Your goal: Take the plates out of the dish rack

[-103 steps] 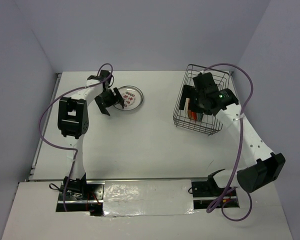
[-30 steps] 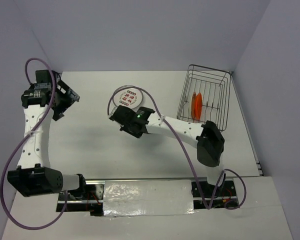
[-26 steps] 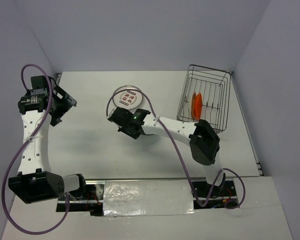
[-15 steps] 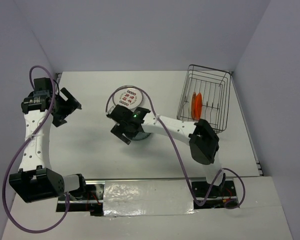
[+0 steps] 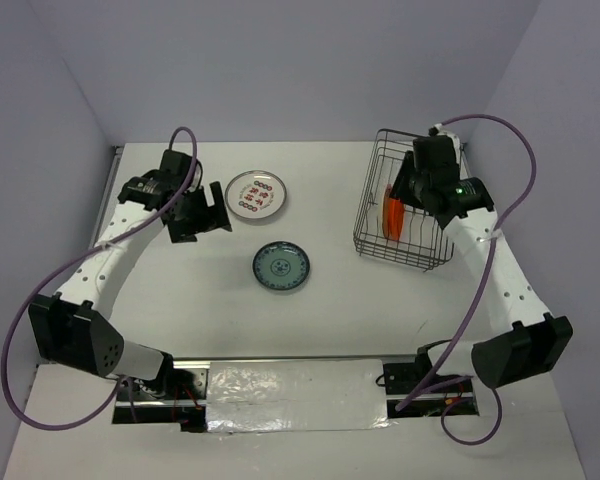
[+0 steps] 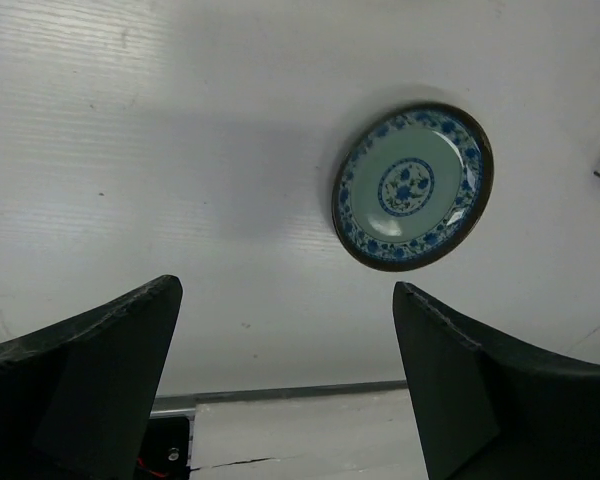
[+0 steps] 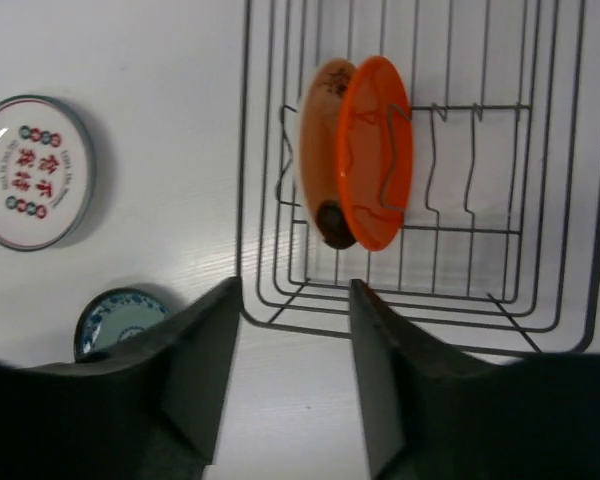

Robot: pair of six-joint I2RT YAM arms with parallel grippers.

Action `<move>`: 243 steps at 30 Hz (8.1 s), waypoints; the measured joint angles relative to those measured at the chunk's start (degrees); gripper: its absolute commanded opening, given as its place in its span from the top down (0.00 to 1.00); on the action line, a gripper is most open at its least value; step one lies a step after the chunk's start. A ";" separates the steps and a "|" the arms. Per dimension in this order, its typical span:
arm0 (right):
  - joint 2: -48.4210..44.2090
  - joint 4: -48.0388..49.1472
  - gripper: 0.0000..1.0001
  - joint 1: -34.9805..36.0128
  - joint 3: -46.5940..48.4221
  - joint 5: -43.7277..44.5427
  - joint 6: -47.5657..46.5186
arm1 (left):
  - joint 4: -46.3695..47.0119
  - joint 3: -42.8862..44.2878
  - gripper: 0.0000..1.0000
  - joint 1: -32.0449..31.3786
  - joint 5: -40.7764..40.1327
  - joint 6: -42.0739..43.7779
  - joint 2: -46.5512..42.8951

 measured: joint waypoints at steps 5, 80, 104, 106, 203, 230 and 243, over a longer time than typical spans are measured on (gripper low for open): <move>2.71 -0.28 0.53 -7.06 -2.38 -3.32 -0.31 | 0.68 0.02 0.00 -3.10 0.07 0.04 1.57; 41.57 -8.46 0.00 46.49 19.26 -4.87 -29.92 | 1.01 -17.73 0.00 25.55 -10.86 -4.50 -9.35; 14.14 -2.86 0.33 -1.88 8.72 -1.07 -0.42 | 4.68 -4.76 0.00 1.01 -4.79 2.21 -4.24; 16.96 -2.56 0.37 -3.39 8.72 -2.73 -0.81 | 4.63 -3.56 0.00 -0.39 -4.74 2.97 -3.23; 23.41 12.68 0.28 28.83 -14.60 -7.32 11.47 | 1.73 -9.77 0.01 9.51 -7.43 3.63 -4.92; 23.17 10.34 0.00 27.87 -8.79 -6.56 9.94 | -0.74 -8.61 0.00 9.51 -8.52 5.75 -5.86; -15.98 -12.17 0.00 24.48 14.71 14.40 1.57 | -4.07 17.49 0.00 7.19 -18.67 6.56 -9.90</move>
